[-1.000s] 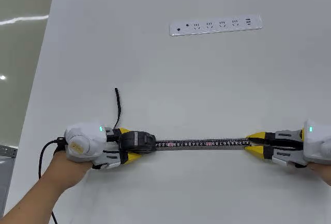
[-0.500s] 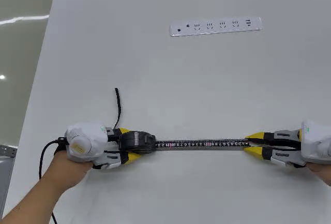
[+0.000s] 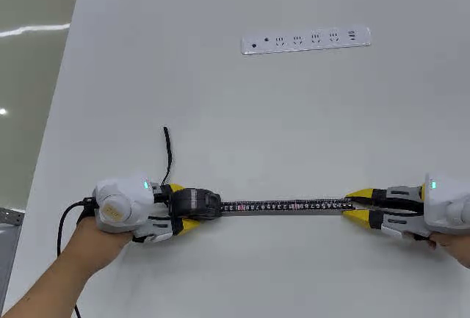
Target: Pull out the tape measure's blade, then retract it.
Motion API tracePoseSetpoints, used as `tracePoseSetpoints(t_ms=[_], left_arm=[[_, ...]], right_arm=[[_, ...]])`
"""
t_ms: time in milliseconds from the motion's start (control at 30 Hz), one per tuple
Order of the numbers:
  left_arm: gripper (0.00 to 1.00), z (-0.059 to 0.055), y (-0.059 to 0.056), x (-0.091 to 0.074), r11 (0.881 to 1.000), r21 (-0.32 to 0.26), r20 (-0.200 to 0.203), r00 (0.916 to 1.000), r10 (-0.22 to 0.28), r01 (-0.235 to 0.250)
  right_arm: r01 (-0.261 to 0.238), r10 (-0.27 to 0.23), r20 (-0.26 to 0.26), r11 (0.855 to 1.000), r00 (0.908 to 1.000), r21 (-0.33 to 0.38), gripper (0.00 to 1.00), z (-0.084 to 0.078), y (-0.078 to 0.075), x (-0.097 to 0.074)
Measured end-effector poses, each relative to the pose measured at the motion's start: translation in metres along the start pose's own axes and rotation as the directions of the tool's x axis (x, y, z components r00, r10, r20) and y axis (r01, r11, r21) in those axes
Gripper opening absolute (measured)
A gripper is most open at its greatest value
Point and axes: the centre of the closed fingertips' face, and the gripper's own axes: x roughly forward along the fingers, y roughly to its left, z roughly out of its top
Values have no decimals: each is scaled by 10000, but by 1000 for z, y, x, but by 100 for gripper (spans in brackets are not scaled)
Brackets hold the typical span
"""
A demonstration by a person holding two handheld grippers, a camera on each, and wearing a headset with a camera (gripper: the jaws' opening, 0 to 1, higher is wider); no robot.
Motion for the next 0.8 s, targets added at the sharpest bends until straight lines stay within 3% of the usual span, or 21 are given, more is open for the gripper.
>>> tracePoseSetpoints(t_ms=[200,333,667,800], left_arm=[[37,-4,1,-2,9998,-113,-167,9997,162,-163],[47,-5,5,-6,9986,-295,-93,9990,439,-441],[51,-6,2,-8,9963,-667,-83,9985,539,-543],[53,-1,4,-11,9949,-752,61,9977,681,-675]], right_arm=[[-37,36,67,9999,10000,153,22,1,4,1],[-10,9,61,9999,10000,146,25,2,5,1],[508,-515,238,9983,9984,296,32,9,2,-3],[784,-782,-56,9964,9969,331,35,5,1,-5]])
